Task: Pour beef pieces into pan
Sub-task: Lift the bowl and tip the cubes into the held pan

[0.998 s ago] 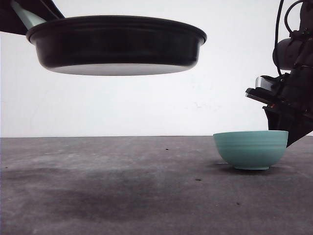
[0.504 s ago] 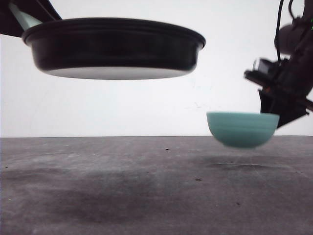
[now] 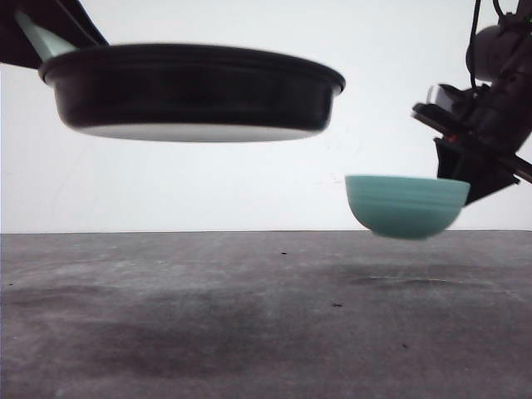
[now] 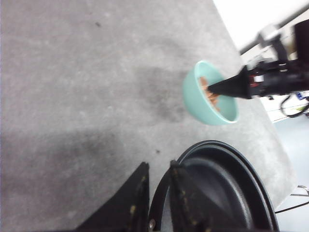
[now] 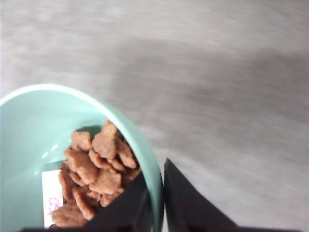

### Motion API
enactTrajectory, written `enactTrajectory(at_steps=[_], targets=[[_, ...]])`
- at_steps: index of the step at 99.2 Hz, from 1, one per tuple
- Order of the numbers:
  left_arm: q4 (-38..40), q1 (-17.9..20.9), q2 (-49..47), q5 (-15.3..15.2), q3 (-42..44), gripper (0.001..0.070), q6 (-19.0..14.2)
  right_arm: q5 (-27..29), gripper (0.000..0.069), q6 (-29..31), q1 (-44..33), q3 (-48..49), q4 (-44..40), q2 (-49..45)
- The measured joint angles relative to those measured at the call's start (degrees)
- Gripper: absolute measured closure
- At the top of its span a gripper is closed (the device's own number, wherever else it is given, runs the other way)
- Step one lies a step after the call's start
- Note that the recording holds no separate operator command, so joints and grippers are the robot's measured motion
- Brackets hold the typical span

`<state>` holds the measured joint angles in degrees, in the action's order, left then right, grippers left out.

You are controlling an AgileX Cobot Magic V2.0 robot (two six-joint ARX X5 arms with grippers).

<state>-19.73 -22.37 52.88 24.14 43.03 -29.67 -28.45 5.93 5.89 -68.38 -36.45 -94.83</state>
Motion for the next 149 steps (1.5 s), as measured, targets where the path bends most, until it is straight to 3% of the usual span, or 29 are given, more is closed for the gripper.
enactTrajectory(at_steps=[30,45,64,96,114,127,149], targets=[[1.64,-3.69,5.46,-0.13,0.0,0.0674,-1.81,-1.51,0.0671,0.17,9.94,0.0,4.81,16.11],[5.97,-5.62,6.38,-0.13,0.0,0.0674,-4.48,2.01,0.0671,0.26,17.03,0.0,5.6,21.29],[7.67,-6.8,6.43,-0.09,1.75,0.0674,-7.5,15.3,0.0671,-1.4,26.47,0.0,5.7,22.8],[4.55,-6.91,6.43,-0.33,4.96,0.0674,-7.61,42.01,0.0672,-11.37,41.03,0.0,13.4,22.71],[2.32,-6.62,6.43,-2.12,6.67,0.0674,-7.3,51.32,0.0672,-18.8,47.89,0.02,16.68,22.71],[-0.17,-5.55,6.43,-2.25,7.52,0.0674,-6.27,59.58,0.0672,-23.37,51.34,0.02,20.31,22.71],[-1.46,-3.48,6.43,-1.92,9.46,0.0674,-5.64,68.46,0.0672,-31.19,54.25,0.02,24.13,22.71]])
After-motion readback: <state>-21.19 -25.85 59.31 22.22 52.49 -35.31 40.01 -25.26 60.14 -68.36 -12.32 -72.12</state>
